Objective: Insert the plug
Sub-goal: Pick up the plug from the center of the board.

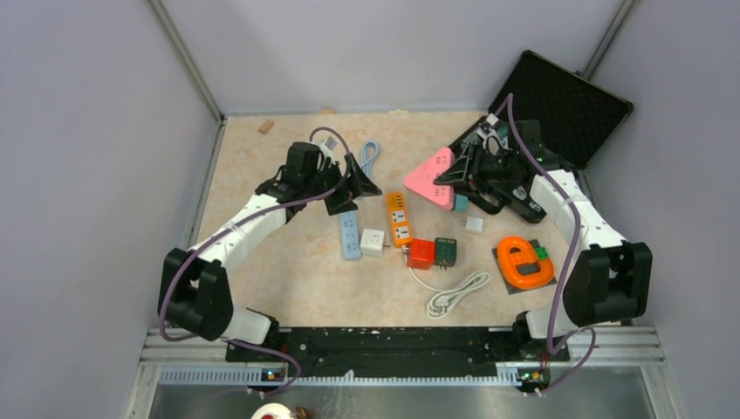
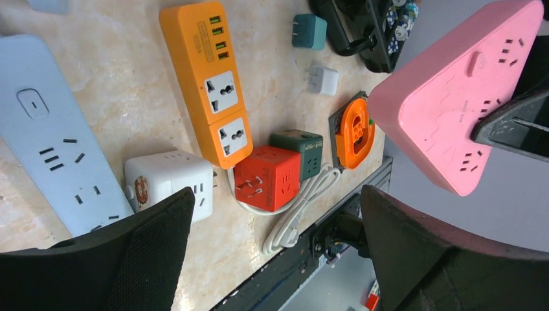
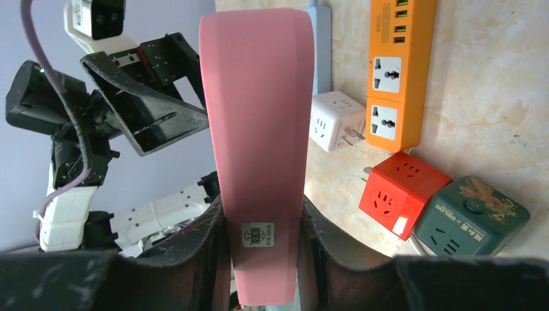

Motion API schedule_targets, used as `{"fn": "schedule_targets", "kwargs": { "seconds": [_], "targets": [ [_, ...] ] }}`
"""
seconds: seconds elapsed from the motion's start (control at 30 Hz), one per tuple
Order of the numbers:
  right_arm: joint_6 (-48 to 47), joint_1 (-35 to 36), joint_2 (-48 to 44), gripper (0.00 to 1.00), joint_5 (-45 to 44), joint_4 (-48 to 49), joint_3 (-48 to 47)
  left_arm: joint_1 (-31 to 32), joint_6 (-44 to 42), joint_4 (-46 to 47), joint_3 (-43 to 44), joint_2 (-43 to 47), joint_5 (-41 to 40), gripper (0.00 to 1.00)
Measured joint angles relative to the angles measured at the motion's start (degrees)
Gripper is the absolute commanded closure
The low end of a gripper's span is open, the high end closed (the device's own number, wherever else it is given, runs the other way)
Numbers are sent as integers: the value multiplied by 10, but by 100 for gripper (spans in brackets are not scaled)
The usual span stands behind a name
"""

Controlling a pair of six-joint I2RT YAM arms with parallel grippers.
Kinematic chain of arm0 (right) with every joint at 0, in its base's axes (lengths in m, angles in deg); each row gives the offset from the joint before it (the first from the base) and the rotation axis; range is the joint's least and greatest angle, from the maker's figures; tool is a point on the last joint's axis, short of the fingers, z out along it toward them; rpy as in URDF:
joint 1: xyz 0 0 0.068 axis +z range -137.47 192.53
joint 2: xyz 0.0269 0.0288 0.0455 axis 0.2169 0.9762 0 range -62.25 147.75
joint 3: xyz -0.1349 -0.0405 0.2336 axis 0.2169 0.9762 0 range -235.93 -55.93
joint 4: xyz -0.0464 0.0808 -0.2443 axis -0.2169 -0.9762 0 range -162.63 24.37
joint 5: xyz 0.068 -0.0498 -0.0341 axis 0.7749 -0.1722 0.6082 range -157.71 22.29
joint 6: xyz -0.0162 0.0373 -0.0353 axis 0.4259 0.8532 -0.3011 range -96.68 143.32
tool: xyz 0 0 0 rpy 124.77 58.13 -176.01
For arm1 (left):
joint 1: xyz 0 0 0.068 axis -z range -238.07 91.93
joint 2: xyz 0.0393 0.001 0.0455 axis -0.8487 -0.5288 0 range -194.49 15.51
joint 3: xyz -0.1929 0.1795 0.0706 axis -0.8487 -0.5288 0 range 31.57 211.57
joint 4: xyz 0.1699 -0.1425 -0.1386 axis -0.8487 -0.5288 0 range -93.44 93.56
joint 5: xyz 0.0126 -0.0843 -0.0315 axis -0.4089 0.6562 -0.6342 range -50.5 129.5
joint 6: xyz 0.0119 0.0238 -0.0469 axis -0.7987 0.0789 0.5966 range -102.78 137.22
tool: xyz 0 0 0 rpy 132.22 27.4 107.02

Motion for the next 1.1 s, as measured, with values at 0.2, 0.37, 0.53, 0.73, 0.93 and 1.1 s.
{"fn": "schedule_targets", "kwargs": {
  "seconds": [0.2,0.37,0.53,0.73,0.93,1.1],
  "targets": [
    [0,-7,16,100,13,-3,9,0,5,2,11,-49,36,7],
    [0,-8,37,100,19,-14,11,2,13,5,15,-74,56,7],
    [11,-8,37,100,27,-1,13,2,45,42,16,-76,74,6],
    [150,-8,11,100,34,139,88,2,172,207,-4,-76,98,7],
    [314,-8,-28,100,23,289,164,9,320,369,-23,-81,99,9],
    [370,-8,-35,100,18,347,165,42,376,429,17,-125,101,16]
  ]
}}
